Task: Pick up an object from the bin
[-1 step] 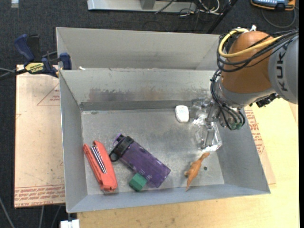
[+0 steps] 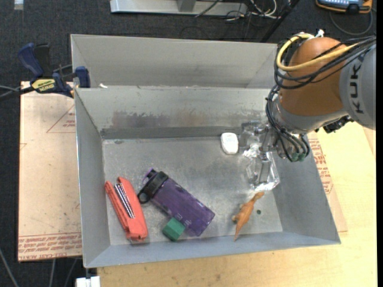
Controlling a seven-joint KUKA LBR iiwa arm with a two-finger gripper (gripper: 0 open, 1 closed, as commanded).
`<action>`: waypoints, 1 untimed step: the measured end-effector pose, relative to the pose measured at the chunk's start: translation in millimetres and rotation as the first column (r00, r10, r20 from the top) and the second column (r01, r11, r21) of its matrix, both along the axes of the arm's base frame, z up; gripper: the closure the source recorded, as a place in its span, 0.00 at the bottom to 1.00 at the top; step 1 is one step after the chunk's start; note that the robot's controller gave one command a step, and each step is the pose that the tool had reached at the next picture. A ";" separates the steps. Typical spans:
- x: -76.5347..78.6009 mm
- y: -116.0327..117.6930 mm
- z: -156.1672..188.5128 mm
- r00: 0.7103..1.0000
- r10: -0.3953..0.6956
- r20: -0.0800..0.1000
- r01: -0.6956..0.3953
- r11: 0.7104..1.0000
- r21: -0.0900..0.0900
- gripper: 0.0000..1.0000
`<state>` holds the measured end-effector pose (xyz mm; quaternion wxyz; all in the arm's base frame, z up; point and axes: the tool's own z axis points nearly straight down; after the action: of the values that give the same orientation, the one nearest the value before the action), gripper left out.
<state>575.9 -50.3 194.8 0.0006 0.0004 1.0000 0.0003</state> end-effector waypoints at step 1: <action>-7.4 -9.3 -22.8 0.997 0.075 0.008 -0.075 0.997 0.000 0.00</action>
Offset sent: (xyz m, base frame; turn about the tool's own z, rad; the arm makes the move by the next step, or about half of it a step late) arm -0.0360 -0.0533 -0.0906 -0.0361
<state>568.5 -59.6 172.1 0.0045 -0.0372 0.9993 0.0005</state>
